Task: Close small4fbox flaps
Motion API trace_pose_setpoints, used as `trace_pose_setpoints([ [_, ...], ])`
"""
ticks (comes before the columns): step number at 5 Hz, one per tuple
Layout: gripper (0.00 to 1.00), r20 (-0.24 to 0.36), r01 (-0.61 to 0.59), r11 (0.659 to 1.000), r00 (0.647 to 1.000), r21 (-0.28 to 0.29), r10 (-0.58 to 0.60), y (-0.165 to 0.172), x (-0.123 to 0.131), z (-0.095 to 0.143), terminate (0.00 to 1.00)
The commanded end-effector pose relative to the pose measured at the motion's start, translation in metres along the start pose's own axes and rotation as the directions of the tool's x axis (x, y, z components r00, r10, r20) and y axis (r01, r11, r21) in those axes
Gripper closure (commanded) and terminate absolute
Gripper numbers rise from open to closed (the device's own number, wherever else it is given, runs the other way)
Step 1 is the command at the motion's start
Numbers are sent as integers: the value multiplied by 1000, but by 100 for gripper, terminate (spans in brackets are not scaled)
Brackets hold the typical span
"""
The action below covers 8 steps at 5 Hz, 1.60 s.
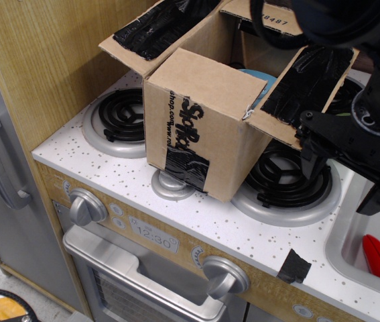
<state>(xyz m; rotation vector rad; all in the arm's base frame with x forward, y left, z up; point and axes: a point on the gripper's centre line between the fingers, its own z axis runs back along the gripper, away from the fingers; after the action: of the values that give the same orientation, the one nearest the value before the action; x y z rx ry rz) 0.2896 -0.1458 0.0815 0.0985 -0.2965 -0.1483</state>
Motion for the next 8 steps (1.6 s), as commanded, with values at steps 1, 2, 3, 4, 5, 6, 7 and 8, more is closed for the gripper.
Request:
trace_pose_setpoints([
  [1,0,7,44,994,999,99,-45,15,26,35,0],
  [2,0,6,72,982,997,177,-74,17,32,52,0],
  [3,0,10,97,975,995,200,-101,28,36,56,0],
  [4,0,10,124,968,991,220,-130,43,39,58,0],
  [5,0,7,146,960,988,238,-152,59,41,62,0],
  [6,0,-8,171,948,984,269,-176,69,43,71,0],
  [7,0,-12,182,941,982,286,-186,78,43,76,0],
  [8,0,-11,191,941,981,279,-195,90,42,73,0],
])
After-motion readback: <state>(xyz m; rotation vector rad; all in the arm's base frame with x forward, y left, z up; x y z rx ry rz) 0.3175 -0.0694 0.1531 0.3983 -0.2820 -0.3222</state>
